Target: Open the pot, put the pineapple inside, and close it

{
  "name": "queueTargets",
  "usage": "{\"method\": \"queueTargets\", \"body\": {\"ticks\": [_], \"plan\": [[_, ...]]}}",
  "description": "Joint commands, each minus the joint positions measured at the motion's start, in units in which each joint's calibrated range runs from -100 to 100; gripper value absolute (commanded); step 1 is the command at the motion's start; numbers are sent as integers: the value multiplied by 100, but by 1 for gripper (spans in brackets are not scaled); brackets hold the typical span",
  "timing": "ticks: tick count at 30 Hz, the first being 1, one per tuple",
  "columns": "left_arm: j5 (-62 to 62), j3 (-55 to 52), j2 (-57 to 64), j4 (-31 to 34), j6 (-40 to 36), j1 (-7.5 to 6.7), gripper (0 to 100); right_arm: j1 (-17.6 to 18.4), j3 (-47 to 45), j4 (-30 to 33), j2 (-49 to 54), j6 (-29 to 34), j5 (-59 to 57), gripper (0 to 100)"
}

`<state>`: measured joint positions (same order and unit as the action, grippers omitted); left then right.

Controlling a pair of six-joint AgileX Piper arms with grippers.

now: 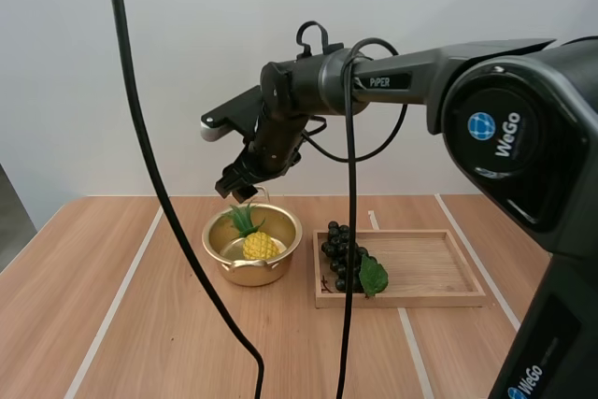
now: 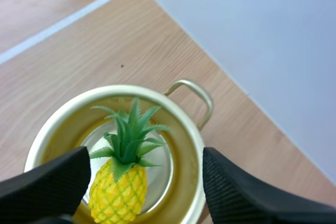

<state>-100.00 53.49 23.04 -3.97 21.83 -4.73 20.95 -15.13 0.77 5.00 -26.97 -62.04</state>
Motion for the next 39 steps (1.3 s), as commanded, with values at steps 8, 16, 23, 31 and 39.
{"method": "queueTargets", "body": {"ticks": [8, 16, 23, 31, 39], "plan": [[0, 22, -15, 19, -117, -18, 0, -116, 298, 1415, 1235, 958, -478, 100], [0, 22, -15, 19, -119, -18, 0, -781, 577, 1582, 1806, 1276, -663, 100], [0, -23, -15, 6, -325, -18, 0, -1328, 1026, 1582, 2298, 1356, -937, 100], [0, -23, -15, -5, -391, -18, 0, -1695, 1610, 1582, 2813, 1545, -1348, 100], [0, -50, -15, -5, -454, -18, 0, -1911, 1662, 1582, 3060, 1968, -1452, 31]]}}
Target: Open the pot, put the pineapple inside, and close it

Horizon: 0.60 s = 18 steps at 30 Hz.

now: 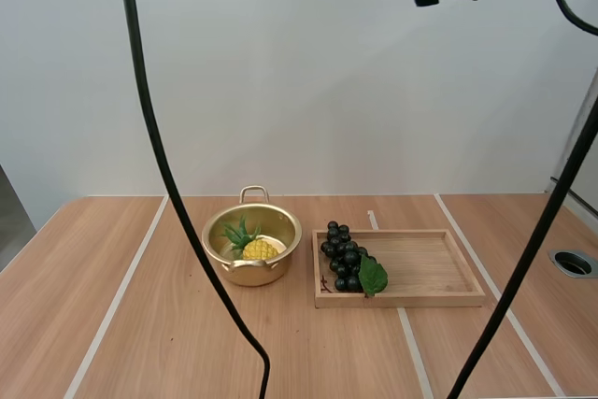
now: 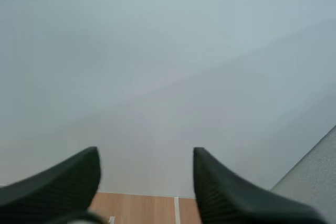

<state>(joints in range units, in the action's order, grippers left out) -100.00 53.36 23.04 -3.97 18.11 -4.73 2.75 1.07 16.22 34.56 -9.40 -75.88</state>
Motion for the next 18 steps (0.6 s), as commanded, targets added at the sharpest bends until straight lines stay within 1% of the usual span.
{"method": "queueTargets", "body": {"ticks": [1, 2, 5, 10, 14, 18], "plan": [[0, -39, -15, -5, -106, -18, 0, -145, 43, 37, 110, 301, -90, 9], [0, -39, -28, -5, -148, -18, 0, -186, 43, 37, 110, 375, -130, 0], [0, -39, -59, -5, -198, -18, 0, -277, 43, 37, 110, 427, -126, 0], [0, -39, -298, -5, -317, -18, 0, -283, 43, 37, 110, 427, -142, 0], [0, -55, -529, -5, -406, -18, 0, -283, -143, 37, 96, 427, -98, 0], [0, -597, -647, -5, -385, -18, 0, -283, -446, 37, 26, 427, 48, 0]]}}
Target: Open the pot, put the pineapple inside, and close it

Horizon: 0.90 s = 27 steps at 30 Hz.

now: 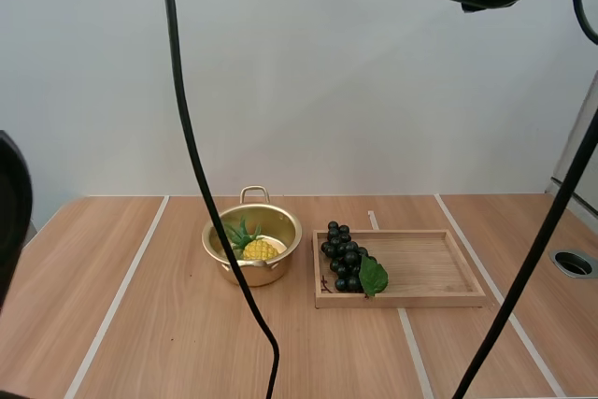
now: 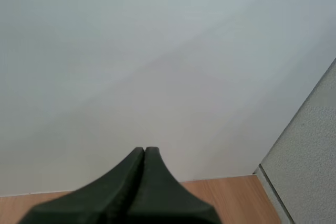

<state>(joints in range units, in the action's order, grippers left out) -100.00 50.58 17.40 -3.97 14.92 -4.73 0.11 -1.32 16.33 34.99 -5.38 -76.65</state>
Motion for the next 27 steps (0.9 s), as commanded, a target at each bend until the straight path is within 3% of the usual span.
{"method": "queueTargets", "body": {"ticks": [1, 9, 14, 19, 27], "plan": [[0, -546, -92, -5, -66, -18, 0, -19, -308, 26, -45, 25, 190, 0], [0, -2908, -130, -16, 46, -18, 0, -19, -922, 26, -83, 25, 709, 0], [0, -4167, -130, -383, 46, -18, 0, -19, -1150, 26, -83, 25, 876, 0], [935, -5706, -140, -652, 133, -18, 0, -19, -1183, 26, -83, 25, 911, 0], [2032, -6990, -287, -630, 214, -18, 0, -19, -1183, 26, -83, 25, 911, 0]]}}
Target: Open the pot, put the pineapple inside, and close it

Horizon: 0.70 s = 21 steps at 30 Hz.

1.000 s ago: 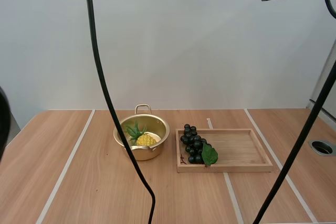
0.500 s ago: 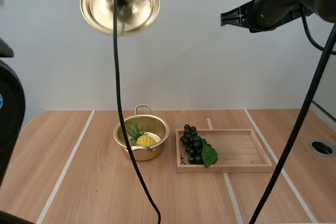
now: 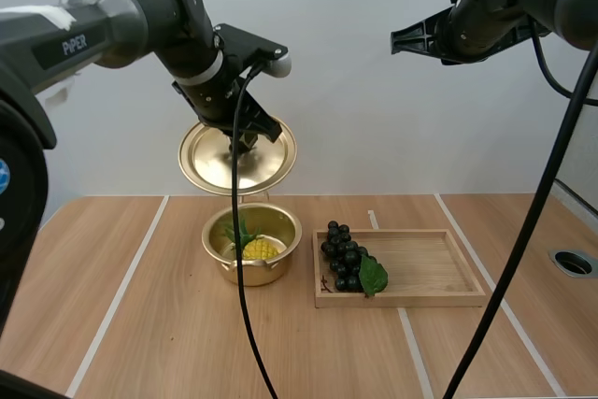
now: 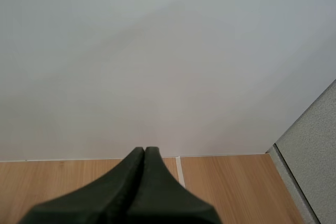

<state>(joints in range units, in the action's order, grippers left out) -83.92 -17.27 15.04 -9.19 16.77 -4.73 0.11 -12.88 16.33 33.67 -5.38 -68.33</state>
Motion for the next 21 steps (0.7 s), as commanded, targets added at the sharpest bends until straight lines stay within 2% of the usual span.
{"method": "queueTargets", "body": {"ticks": [1, 12, 21], "plan": [[530, -300, -96, -108, 62, -18, 0, -19, -27, 26, 49, 25, 80, 0], [1214, -748, -681, -142, 90, -18, 0, -19, -537, 26, 49, 25, 509, 0], [1307, -993, -987, -220, 215, -18, 0, -19, -942, 26, 49, 25, 960, 0]]}}
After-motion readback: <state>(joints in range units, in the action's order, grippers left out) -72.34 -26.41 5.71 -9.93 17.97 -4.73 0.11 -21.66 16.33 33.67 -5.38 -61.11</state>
